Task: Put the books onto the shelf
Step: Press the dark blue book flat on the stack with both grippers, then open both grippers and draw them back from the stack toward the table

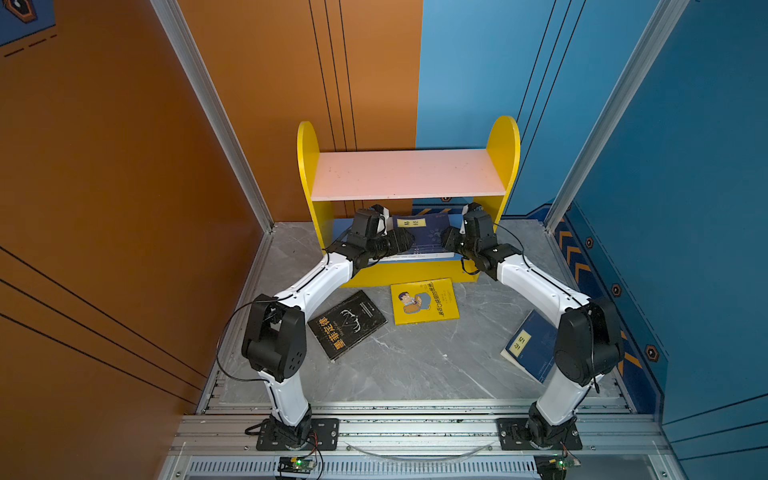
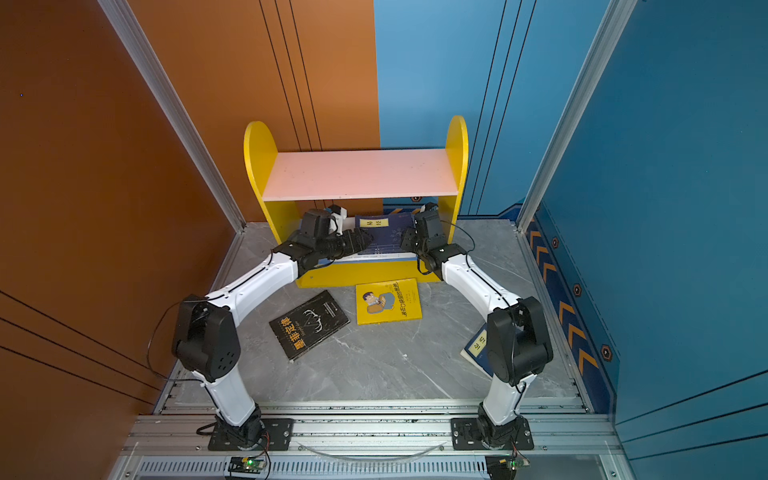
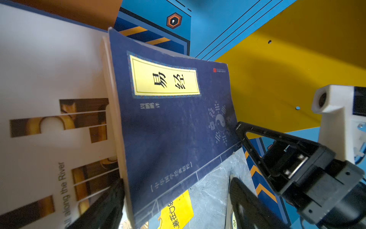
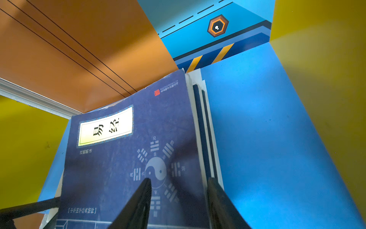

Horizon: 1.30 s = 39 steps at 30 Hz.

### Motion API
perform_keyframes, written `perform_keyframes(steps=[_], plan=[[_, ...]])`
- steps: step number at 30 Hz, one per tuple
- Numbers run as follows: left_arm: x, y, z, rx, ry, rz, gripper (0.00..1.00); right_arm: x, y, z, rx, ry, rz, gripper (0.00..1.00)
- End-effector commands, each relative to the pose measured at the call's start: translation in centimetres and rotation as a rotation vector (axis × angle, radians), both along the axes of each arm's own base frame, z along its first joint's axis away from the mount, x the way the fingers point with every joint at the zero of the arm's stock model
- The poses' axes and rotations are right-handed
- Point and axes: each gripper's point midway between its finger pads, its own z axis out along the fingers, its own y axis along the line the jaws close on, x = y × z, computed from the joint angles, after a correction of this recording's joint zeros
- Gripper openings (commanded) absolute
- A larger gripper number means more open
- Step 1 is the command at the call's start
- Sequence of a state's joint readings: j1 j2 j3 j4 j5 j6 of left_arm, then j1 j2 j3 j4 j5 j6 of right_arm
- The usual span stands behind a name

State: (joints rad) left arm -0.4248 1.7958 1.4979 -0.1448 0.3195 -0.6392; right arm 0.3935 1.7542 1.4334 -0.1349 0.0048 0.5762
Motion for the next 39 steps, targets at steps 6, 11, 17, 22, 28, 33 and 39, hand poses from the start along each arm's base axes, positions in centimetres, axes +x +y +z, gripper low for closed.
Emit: perform_keyframes(steps=[6,11,17,22,28,33,39], plan=[[-0.3,-0.1,0.0,0.075,-0.005,-0.001,0.85,0.5,-0.6,0.0,-0.014,-0.003,-0.032,0.55],[-0.2,0.0,0.0,0.088,-0.005,0.008,0.85,0.5,-0.6,-0.2,-0.013,0.0,-0.035,0.57],[-0.2,0.0,-0.4,0.103,0.002,0.01,0.85,0.4,-0.7,-0.4,-0.021,0.005,-0.041,0.62],[-0.3,-0.4,-0.4,0.1,0.003,0.002,0.85,0.4,-0.7,-0.5,-0.025,0.014,-0.036,0.64],[0.0,-0.9,-0.5,0.098,0.007,-0.004,0.85,0.5,-0.4,-1.1,-0.02,0.029,-0.027,0.65],[0.0,-1.1,-0.6,0.097,0.009,-0.008,0.85,0.4,-0.3,-0.9,-0.019,0.026,-0.023,0.64],[0.0,-0.9,-0.4,0.099,0.003,-0.004,0.85,0.3,-0.6,-0.5,-0.024,0.017,-0.027,0.64]])
